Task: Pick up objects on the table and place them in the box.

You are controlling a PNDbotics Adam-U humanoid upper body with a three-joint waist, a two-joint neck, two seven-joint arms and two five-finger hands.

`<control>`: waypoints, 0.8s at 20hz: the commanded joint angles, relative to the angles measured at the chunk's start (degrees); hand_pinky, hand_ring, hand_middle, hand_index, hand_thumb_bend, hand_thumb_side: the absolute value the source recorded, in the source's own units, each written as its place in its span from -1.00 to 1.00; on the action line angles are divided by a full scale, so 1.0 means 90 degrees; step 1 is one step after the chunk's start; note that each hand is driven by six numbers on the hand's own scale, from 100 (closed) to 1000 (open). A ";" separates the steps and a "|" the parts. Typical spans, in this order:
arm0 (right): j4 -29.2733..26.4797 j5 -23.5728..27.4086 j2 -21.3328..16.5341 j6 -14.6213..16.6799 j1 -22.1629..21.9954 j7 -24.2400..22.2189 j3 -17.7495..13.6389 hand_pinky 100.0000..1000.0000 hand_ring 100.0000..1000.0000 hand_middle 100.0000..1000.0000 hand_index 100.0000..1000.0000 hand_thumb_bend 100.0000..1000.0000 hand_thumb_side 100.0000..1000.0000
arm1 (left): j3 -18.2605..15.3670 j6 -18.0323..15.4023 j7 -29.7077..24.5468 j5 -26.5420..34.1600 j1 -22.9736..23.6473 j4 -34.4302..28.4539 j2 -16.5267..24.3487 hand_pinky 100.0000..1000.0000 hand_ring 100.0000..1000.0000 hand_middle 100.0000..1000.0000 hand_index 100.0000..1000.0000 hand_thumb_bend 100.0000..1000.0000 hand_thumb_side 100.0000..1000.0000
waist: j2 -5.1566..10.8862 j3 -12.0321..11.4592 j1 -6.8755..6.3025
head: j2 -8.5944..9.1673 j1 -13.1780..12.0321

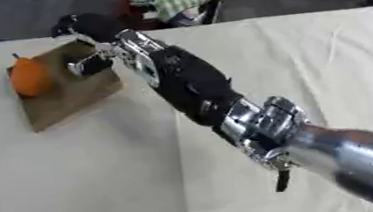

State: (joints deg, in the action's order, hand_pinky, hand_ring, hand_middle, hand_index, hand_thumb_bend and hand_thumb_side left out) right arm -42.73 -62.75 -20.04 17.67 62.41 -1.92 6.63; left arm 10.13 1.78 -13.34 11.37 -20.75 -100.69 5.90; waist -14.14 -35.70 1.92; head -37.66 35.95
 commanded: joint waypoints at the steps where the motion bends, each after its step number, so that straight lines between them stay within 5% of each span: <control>1: -0.0145 0.0096 -0.0096 -0.0032 0.0117 0.0009 -0.0081 0.73 0.92 0.98 1.00 -0.48 -0.11 | -0.0010 -0.0017 -0.0005 0.0017 -0.0084 -0.0100 0.0035 0.12 0.45 0.55 0.40 -1.00 0.33 | 0.0088 0.0015 -0.0030 | 0.0084 0.0002; 6: -0.0372 0.0273 -0.0201 -0.0111 0.0153 0.0329 -0.0056 0.70 0.88 0.95 1.00 -0.49 -0.11 | -0.0023 -0.0022 0.0006 0.0007 -0.0075 -0.0092 0.0057 0.12 0.45 0.55 0.40 -1.00 0.33 | 0.0098 0.0095 -0.0025 | 0.0077 -0.0032; 11: -0.0692 0.0674 -0.0381 -0.0047 0.0133 0.0279 -0.0036 0.62 0.82 0.92 0.99 -0.67 -0.32 | -0.0078 -0.0033 0.0056 -0.0016 -0.0027 -0.0067 0.0103 0.12 0.45 0.55 0.40 -1.00 0.33 | 0.0149 0.0373 -0.0047 | 0.0060 -0.0197; 16: -0.1246 0.1165 -0.0848 0.0088 -0.0091 0.0100 -0.0043 0.44 0.59 0.70 0.90 -0.79 -0.38 | -0.0178 -0.0057 0.0146 -0.0057 0.0085 -0.0036 0.0220 0.12 0.45 0.55 0.40 -1.00 0.34 | 0.0259 0.0937 -0.0085 | -0.0062 -0.0645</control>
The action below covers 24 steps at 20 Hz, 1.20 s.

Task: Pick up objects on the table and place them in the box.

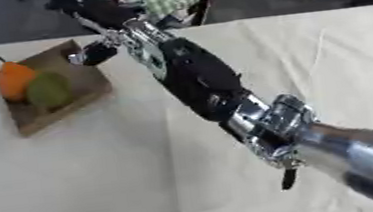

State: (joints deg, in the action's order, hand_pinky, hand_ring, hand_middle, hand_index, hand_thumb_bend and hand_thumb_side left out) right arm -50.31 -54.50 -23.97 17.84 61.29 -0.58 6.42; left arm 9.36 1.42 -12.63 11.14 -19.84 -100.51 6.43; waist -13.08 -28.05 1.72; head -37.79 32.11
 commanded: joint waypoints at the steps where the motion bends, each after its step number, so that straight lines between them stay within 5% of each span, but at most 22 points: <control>1: -0.0564 0.0351 -0.0497 0.0102 -0.0047 -0.0045 -0.0015 0.42 0.56 0.66 0.87 -0.80 -0.40 | -0.0125 -0.0026 0.0096 -0.0043 0.0010 -0.0051 0.0194 0.12 0.45 0.55 0.40 -1.00 0.34 | 0.0162 0.0249 -0.0070 | -0.0073 -0.0339; 7: -0.1528 0.0963 -0.0942 0.0203 -0.0808 0.0282 0.0063 0.31 0.46 0.49 0.74 -0.98 -0.51 | -0.0358 -0.0079 0.0319 -0.0125 0.0244 -0.0010 0.0393 0.12 0.46 0.55 0.40 -1.00 0.34 | 0.0300 0.1188 -0.0086 | -0.0223 -0.1067; 13: -0.2607 0.1626 -0.1087 -0.0090 -0.1882 0.0677 -0.0078 0.10 0.24 0.27 0.57 -1.00 -0.61 | -0.0587 -0.0135 0.0569 -0.0193 0.0420 0.0015 0.0546 0.12 0.46 0.55 0.40 -1.00 0.34 | 0.0373 0.2015 -0.0111 | -0.0369 -0.1729; 24: -0.4516 0.2801 -0.0413 -0.1042 -0.3792 0.0814 -0.0760 0.02 0.13 0.16 0.47 -1.00 -0.66 | -0.0731 -0.0168 0.0737 -0.0234 0.0618 0.0049 0.0653 0.13 0.46 0.55 0.40 -1.00 0.35 | 0.0390 0.2556 -0.0189 | -0.0688 -0.2468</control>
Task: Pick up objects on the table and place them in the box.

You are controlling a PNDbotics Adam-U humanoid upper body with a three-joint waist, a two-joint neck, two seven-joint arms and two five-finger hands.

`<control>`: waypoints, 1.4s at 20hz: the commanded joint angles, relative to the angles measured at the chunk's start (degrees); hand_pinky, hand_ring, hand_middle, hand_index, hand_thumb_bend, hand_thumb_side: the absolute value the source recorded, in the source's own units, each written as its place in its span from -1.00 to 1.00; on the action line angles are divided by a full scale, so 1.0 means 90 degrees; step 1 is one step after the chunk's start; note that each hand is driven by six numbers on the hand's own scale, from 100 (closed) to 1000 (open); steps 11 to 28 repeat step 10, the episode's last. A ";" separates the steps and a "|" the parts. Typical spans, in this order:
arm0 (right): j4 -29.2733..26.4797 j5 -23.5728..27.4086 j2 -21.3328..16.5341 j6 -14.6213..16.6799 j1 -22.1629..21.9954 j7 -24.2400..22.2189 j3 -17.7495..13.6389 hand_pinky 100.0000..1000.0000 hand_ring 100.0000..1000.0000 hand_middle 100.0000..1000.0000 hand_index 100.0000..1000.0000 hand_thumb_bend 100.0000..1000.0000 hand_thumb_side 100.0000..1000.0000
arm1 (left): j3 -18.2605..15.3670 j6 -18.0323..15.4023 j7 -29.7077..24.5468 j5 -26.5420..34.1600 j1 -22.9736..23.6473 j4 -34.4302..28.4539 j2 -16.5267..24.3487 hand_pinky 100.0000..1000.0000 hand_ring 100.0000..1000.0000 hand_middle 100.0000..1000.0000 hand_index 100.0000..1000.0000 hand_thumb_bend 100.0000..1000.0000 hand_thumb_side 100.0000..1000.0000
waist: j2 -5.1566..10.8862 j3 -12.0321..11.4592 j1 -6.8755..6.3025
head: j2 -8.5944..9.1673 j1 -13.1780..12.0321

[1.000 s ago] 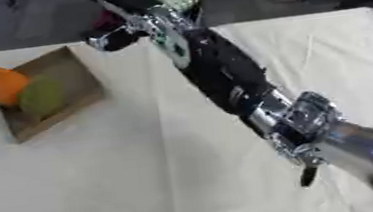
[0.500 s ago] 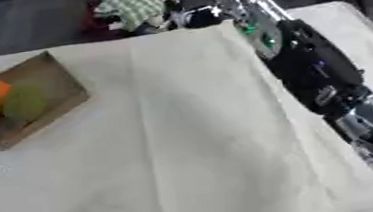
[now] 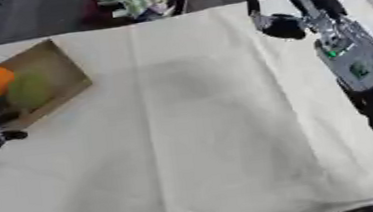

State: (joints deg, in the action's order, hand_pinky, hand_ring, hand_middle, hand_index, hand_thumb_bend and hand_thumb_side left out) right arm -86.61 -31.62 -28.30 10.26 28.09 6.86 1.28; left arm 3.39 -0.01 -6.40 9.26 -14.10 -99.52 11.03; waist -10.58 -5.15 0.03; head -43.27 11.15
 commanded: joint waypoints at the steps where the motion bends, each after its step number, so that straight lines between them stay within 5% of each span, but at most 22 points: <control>1: -0.0657 0.0366 0.0126 -0.0272 -0.0277 -0.0037 -0.0223 0.02 0.13 0.16 0.47 -1.00 -0.66 | -0.0068 -0.0011 0.0048 -0.0028 -0.0004 -0.0057 0.0145 0.13 0.46 0.55 0.40 -1.00 0.35 | 0.0117 0.0021 -0.0002 | -0.0086 -0.0175; 10: -0.2022 0.1270 0.0630 -0.0537 -0.1637 -0.0219 -0.0445 0.04 0.13 0.16 0.47 -1.00 -0.62 | -0.0049 -0.0014 0.0034 -0.0015 0.0097 -0.0024 0.0086 0.13 0.46 0.56 0.40 -1.00 0.37 | 0.0146 -0.0010 -0.0045 | -0.0094 -0.0406; 28: -0.2022 0.1270 0.0630 -0.0537 -0.1637 -0.0219 -0.0445 0.04 0.13 0.16 0.47 -1.00 -0.62 | -0.0049 -0.0014 0.0034 -0.0015 0.0097 -0.0024 0.0086 0.13 0.46 0.56 0.40 -1.00 0.37 | 0.0146 -0.0010 -0.0045 | -0.0094 -0.0406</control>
